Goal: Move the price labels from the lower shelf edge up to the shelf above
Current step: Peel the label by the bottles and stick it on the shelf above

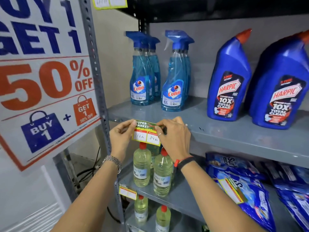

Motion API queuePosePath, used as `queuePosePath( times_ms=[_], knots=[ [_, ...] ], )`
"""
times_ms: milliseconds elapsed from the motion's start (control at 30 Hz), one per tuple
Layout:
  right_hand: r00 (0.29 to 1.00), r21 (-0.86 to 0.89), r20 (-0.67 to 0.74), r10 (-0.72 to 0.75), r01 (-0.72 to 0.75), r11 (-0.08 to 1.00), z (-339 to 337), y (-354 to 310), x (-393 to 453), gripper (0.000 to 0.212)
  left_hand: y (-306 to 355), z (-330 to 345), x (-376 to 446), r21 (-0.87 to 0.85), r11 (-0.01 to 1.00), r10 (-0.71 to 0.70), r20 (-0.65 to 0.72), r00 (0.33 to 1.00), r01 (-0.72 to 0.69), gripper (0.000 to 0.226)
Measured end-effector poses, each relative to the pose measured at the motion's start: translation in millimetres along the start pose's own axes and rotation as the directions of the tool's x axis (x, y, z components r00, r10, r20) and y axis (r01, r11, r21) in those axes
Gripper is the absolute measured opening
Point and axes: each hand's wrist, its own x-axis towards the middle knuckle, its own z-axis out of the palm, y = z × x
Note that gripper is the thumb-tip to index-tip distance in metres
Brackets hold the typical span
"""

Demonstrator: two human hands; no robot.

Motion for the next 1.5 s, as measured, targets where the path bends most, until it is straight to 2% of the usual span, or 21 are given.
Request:
queuePosePath(
  times_ms=[67, 300, 333, 400, 467, 500, 600, 767, 833, 900, 1000, 1167, 1233, 1300, 1367, 1400, 1433, 1500],
  knots=[
    [0.999, -0.004, 0.040, 0.023, -0.023, 1.000, 6, 4, 2, 0.007, -2, 1, 2, -0.007, 1.000, -0.003, -0.016, 1.000, 0.003, 0.014],
    [0.998, -0.055, 0.051, 0.024, -0.021, 0.998, 15, 9, 4, 0.004, -6, 5, 3, 0.009, 1.000, 0.027, -0.055, 0.998, -0.026, 0.011],
    [0.998, -0.077, 0.056, 0.025, -0.021, 0.997, 17, 10, 5, 0.006, -6, 5, 4, 0.054, 0.997, 0.061, -0.075, 0.995, -0.057, 0.011],
    [0.998, -0.134, 0.059, 0.021, -0.013, 0.991, 21, 8, 7, 0.019, -5, 4, 4, 0.252, 0.947, 0.233, -0.104, 0.967, -0.201, 0.013],
    [0.998, -0.173, 0.060, 0.004, 0.007, 0.985, 27, 5, 14, 0.035, -1, 4, 5, 0.420, 0.826, 0.418, -0.011, 0.909, -0.375, 0.013],
    [0.996, -0.176, 0.087, 0.007, 0.009, 0.984, 30, 4, 18, 0.041, 1, 6, 6, 0.463, 0.777, 0.452, 0.063, 0.890, -0.427, 0.011],
    [0.968, -0.151, 0.243, 0.064, -0.028, 0.988, 32, 0, 30, 0.046, 1, 9, 12, 0.519, 0.698, 0.437, 0.236, 0.868, -0.493, 0.011],
    [0.934, -0.112, 0.339, 0.110, -0.076, 0.991, 23, 3, 34, 0.023, 1, 0, 26, 0.535, 0.672, 0.412, 0.305, 0.859, -0.512, 0.014],
    [0.919, -0.102, 0.385, 0.089, -0.053, 0.993, 19, 5, 35, 0.021, 3, -3, 29, 0.525, 0.679, 0.399, 0.323, 0.858, -0.513, 0.016],
    [0.906, -0.111, 0.419, 0.060, -0.014, 0.994, 17, 8, 36, 0.024, 5, -6, 31, 0.510, 0.692, 0.385, 0.337, 0.859, -0.511, 0.015],
    [0.885, -0.113, 0.465, 0.017, 0.040, 0.993, 12, 12, 36, 0.032, 5, -9, 32, 0.487, 0.716, 0.360, 0.357, 0.862, -0.500, 0.028],
    [0.856, -0.103, 0.517, -0.010, 0.074, 0.992, 12, 13, 33, 0.046, -1, -9, 31, 0.484, 0.680, 0.399, 0.385, 0.832, -0.551, 0.026],
    [0.876, 0.000, 0.481, -0.042, 0.048, 0.999, 3, 16, 24, 0.055, -10, -10, 22, 0.424, 0.706, 0.477, 0.309, 0.823, -0.568, 0.026],
    [0.914, 0.203, 0.398, -0.076, -0.007, 0.979, -15, 21, 3, 0.061, -30, -10, 1, 0.396, 0.731, 0.594, 0.034, 0.804, -0.556, 0.022],
    [0.969, 0.320, 0.238, -0.067, -0.013, 0.947, -33, 37, -34, 0.052, -63, 6, -36, 0.361, 0.820, 0.545, -0.258, 0.798, -0.443, 0.024],
    [0.987, 0.321, 0.162, -0.025, -0.029, 0.947, -38, 50, -54, 0.045, -83, 19, -58, 0.317, 0.879, 0.452, -0.317, 0.834, -0.356, 0.025],
    [0.994, 0.301, 0.106, 0.035, -0.066, 0.951, -40, 64, -74, 0.038, -99, 33, -81, 0.276, 0.922, 0.353, -0.306, 0.884, -0.272, 0.025],
    [0.975, 0.245, 0.068, 0.213, -0.223, 0.944, -38, 101, -111, 0.026, -130, 62, -123, 0.240, 0.963, 0.155, -0.137, 0.978, -0.119, 0.024]
  ],
)
